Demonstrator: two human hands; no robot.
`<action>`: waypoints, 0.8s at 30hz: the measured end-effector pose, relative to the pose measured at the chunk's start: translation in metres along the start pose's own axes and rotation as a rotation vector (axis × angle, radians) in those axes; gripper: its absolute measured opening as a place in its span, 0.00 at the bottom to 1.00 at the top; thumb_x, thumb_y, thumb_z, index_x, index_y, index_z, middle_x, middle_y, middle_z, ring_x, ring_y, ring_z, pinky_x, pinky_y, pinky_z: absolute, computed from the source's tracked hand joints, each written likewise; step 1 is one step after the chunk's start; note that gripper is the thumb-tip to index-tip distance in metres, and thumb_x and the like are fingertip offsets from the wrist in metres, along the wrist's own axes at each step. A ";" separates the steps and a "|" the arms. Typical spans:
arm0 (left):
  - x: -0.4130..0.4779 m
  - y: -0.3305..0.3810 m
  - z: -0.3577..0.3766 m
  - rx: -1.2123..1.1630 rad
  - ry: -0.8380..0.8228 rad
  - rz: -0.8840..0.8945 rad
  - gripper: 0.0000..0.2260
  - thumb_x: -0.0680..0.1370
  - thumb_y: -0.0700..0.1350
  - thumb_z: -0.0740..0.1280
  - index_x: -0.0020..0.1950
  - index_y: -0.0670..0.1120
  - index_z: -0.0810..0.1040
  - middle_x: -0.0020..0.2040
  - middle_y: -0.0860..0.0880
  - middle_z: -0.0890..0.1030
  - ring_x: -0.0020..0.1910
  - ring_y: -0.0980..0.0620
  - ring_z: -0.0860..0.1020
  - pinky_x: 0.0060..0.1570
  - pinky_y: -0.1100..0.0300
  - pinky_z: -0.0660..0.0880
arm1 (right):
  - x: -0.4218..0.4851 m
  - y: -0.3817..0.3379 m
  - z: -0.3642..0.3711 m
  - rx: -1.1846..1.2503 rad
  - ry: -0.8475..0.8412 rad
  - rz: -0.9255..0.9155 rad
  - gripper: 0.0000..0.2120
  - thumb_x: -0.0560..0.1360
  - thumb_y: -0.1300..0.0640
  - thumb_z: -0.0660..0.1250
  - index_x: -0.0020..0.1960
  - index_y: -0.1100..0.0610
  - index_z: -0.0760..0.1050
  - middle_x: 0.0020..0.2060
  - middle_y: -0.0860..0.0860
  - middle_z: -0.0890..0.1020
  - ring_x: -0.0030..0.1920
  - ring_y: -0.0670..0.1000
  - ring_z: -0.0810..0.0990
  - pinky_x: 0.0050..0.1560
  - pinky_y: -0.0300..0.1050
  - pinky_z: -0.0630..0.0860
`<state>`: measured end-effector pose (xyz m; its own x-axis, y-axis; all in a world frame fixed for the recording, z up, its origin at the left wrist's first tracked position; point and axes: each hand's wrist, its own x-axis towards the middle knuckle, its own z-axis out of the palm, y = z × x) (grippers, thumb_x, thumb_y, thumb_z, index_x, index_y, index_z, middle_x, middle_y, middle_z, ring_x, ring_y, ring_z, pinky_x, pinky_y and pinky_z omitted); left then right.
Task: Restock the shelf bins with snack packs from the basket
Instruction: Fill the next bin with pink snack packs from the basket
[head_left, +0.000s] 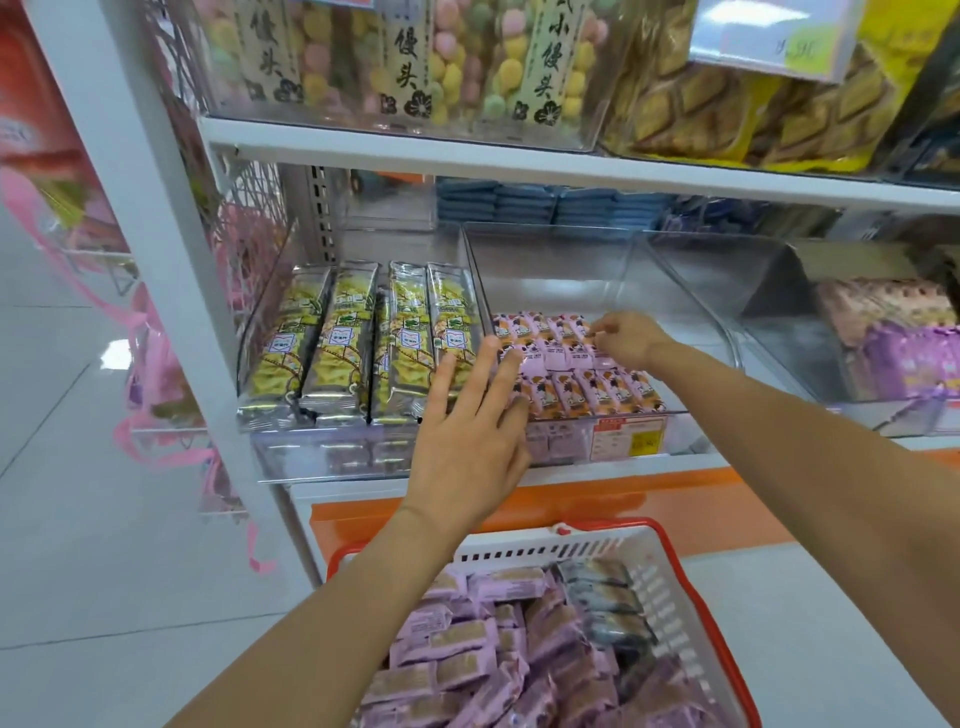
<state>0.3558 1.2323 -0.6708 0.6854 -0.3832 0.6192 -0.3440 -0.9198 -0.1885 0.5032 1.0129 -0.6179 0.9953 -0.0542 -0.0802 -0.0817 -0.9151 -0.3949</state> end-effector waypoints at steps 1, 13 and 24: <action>0.000 0.000 -0.001 0.002 -0.006 0.001 0.19 0.78 0.52 0.54 0.57 0.47 0.81 0.75 0.43 0.68 0.78 0.41 0.57 0.76 0.39 0.48 | -0.006 -0.002 -0.003 0.030 0.033 -0.027 0.16 0.80 0.61 0.61 0.66 0.61 0.75 0.66 0.58 0.76 0.65 0.57 0.75 0.66 0.49 0.71; -0.048 0.046 0.014 -0.198 0.090 0.273 0.21 0.70 0.47 0.61 0.62 0.46 0.74 0.61 0.46 0.71 0.61 0.44 0.69 0.63 0.47 0.62 | -0.170 -0.020 -0.019 0.460 0.277 -0.449 0.07 0.78 0.62 0.65 0.50 0.55 0.81 0.38 0.48 0.83 0.40 0.44 0.82 0.39 0.34 0.75; -0.125 0.058 0.081 -0.184 -0.610 0.148 0.38 0.69 0.54 0.74 0.74 0.39 0.69 0.71 0.40 0.73 0.69 0.41 0.72 0.74 0.43 0.57 | -0.208 0.090 0.139 0.138 -0.124 -0.146 0.07 0.77 0.57 0.68 0.54 0.56 0.80 0.44 0.49 0.83 0.41 0.45 0.78 0.47 0.41 0.75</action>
<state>0.3019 1.2199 -0.8211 0.8451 -0.5329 0.0424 -0.5295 -0.8453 -0.0716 0.2817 0.9973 -0.7641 0.9838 0.1318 -0.1217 0.0476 -0.8460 -0.5311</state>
